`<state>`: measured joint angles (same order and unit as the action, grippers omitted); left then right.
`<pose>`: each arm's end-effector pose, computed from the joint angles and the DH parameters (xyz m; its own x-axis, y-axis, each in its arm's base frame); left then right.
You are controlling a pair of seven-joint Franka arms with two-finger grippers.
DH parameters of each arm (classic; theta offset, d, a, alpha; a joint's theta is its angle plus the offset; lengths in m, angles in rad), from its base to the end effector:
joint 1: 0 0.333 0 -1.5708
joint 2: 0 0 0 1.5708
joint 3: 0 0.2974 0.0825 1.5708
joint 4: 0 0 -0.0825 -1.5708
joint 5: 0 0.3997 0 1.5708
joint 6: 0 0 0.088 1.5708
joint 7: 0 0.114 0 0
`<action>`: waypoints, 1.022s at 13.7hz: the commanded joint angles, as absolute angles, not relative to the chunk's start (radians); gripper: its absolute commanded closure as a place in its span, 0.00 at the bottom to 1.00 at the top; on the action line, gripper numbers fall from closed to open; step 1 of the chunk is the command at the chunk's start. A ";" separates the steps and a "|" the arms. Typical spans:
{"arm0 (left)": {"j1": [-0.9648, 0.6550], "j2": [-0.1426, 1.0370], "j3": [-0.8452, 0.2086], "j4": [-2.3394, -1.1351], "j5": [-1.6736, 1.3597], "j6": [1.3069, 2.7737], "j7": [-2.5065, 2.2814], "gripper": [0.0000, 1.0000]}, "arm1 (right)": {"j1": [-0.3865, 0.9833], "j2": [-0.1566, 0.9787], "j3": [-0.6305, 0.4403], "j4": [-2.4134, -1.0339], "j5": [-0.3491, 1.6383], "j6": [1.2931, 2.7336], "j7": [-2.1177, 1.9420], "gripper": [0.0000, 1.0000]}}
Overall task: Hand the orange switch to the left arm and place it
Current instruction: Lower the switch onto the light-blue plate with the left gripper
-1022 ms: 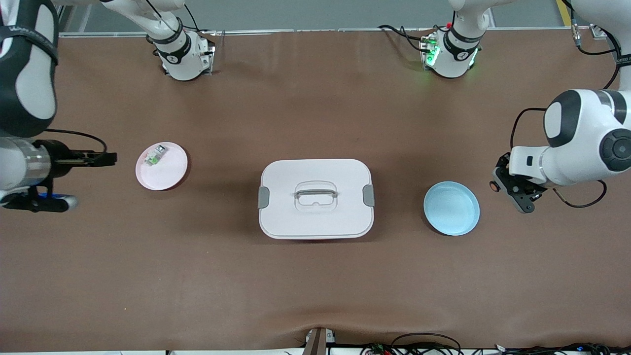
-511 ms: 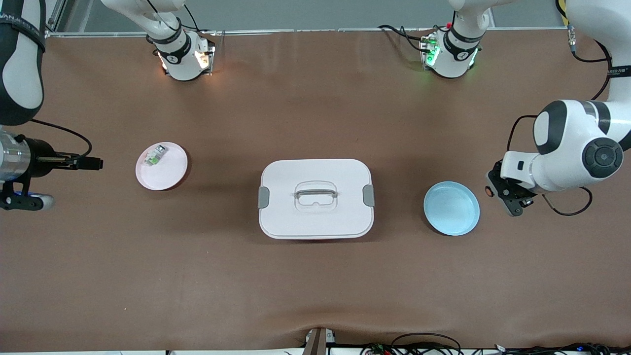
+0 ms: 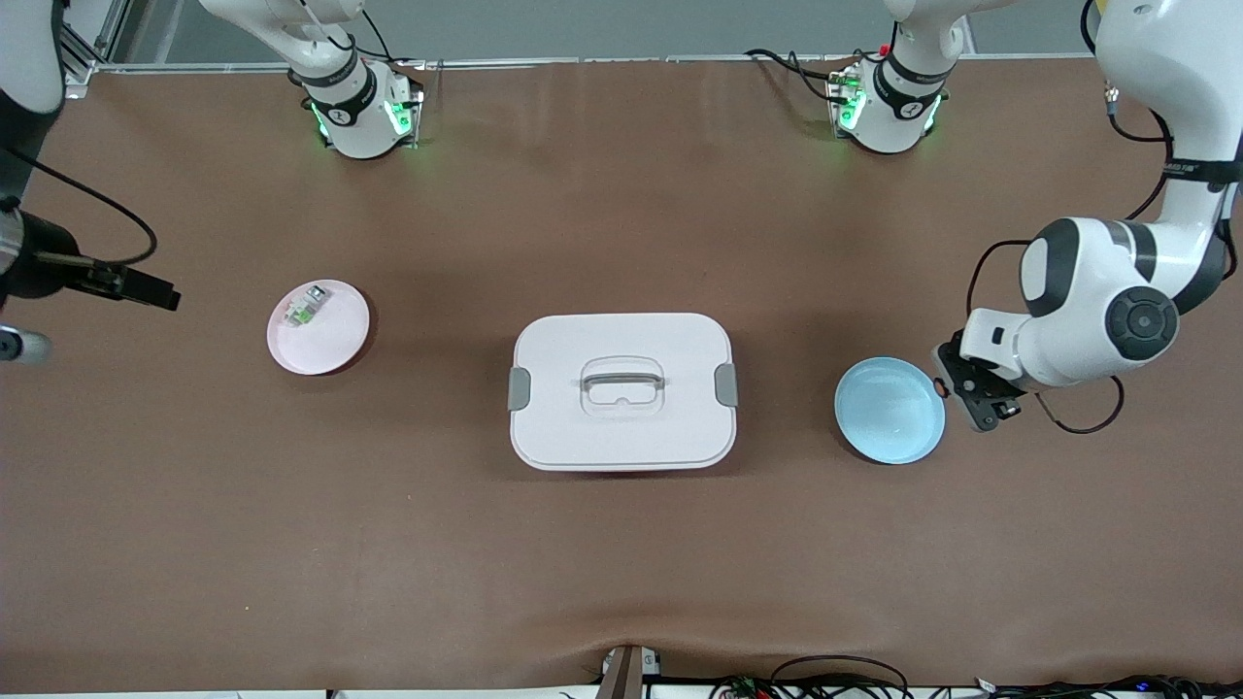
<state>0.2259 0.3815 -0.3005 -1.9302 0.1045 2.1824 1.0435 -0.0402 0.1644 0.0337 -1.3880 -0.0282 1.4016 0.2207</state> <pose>0.6108 -0.0373 0.2547 0.3899 -0.9205 -0.0269 -0.9141 -0.3904 0.1099 0.5980 -0.0091 0.5769 0.9630 -0.2294 -0.1415 -0.2237 -0.9731 0.0550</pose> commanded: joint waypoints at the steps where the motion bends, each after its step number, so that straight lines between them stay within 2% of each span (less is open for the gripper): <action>1: 0.206 0.411 -0.308 -1.956 0.127 2.258 1.080 1.00 | -0.067 0.135 0.049 -1.425 -0.023 1.414 0.233 0.00; 7: 0.201 0.436 -0.311 -2.085 0.127 2.497 1.253 1.00 | -0.061 0.101 0.057 -1.434 0.012 1.420 0.200 0.00; 14: 0.210 0.534 -0.311 -2.097 0.127 2.671 1.459 1.00 | -0.095 0.100 0.052 -1.425 0.020 1.430 -0.054 0.00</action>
<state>0.1981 0.5020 -0.3057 -2.1005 0.1076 2.6219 1.4227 -0.0710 0.1302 0.0372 -1.3991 -0.0018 1.4117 -0.0147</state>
